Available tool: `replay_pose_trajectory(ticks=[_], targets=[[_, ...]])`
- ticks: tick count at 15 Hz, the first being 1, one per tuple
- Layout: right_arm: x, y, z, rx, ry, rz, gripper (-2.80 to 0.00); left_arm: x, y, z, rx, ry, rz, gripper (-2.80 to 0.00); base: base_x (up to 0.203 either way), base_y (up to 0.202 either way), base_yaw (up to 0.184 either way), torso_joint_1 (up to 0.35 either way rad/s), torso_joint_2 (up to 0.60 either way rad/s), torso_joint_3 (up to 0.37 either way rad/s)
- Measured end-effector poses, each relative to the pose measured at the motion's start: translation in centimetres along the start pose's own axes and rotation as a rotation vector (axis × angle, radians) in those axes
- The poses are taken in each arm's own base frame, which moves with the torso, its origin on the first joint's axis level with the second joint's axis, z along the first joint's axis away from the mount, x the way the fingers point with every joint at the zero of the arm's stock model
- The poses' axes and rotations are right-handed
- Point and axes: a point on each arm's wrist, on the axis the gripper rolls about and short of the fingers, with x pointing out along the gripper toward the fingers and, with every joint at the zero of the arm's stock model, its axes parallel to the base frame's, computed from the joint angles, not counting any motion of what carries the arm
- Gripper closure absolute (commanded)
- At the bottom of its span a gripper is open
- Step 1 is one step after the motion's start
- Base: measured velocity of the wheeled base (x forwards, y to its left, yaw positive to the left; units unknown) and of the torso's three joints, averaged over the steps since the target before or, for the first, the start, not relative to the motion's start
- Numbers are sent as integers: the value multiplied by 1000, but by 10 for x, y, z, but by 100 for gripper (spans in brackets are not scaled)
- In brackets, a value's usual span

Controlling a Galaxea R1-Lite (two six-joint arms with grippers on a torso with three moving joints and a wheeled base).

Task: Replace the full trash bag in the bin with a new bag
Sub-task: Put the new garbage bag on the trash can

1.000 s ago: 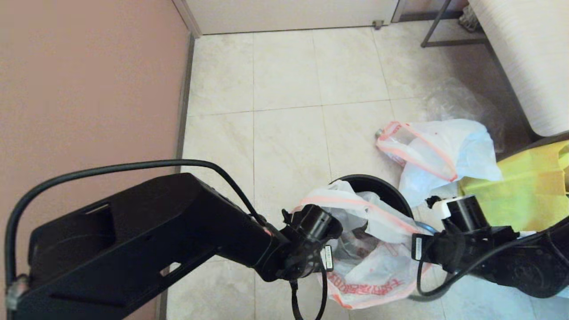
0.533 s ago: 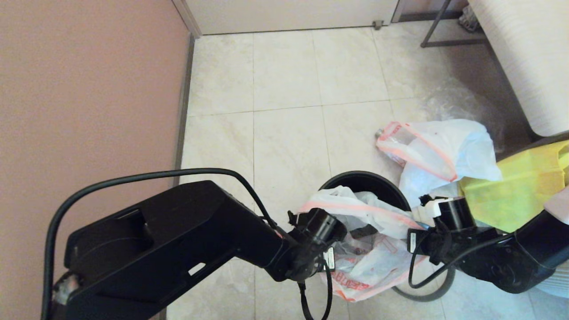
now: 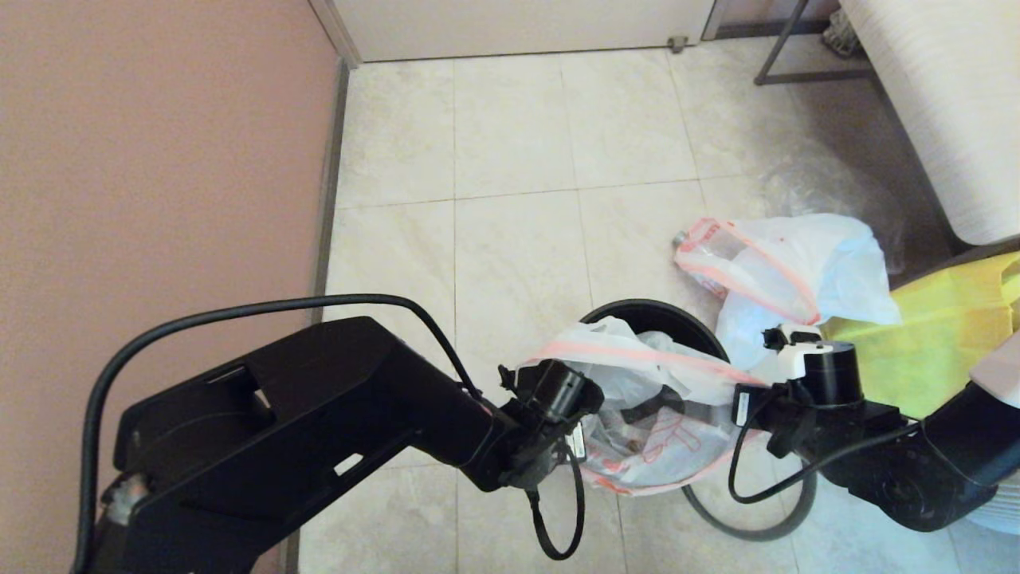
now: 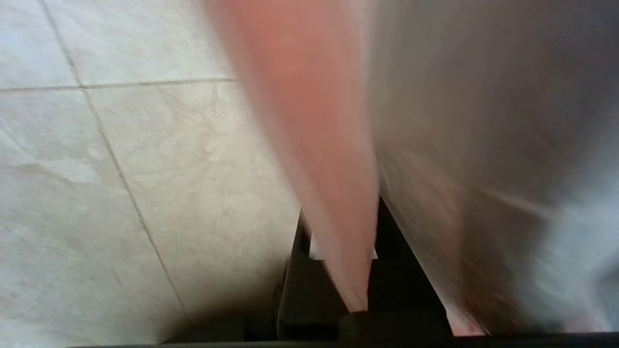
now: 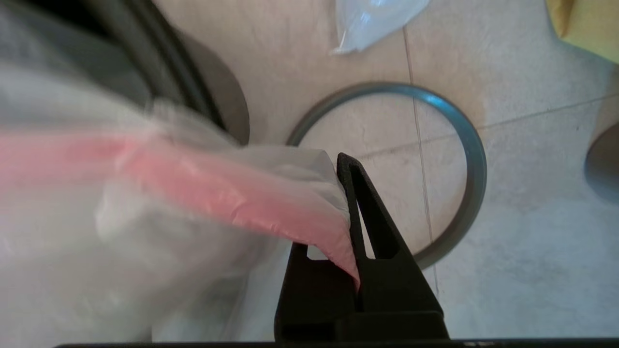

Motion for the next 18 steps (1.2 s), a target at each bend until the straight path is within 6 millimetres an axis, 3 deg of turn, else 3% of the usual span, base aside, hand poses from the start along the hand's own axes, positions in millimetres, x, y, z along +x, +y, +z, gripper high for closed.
replay_pose_trajectory(ticks=[1,5,8,11,14,18], targets=[[-1,1,-3,-16,8,1,-280,0,-2,-2,7,4,-2,-280,0,0,0,0,0,0],[-16,5,-3,-33,0,19,-280,-8,-3,-3,13,4,-10,-280,0,0,0,0,0,0],[-45,11,-1,-52,-11,73,-280,-34,-3,-3,23,-2,-40,-280,0,0,0,0,0,0],[-73,6,-8,-92,26,88,-280,-60,-1,-17,66,26,-54,-280,0,0,0,0,0,0],[-88,-2,-17,-115,49,95,-280,-70,11,-34,99,67,-36,-280,0,0,0,0,0,0],[-106,-2,-14,-145,17,134,-280,-82,15,-37,102,68,-48,-280,0,0,0,0,0,0]])
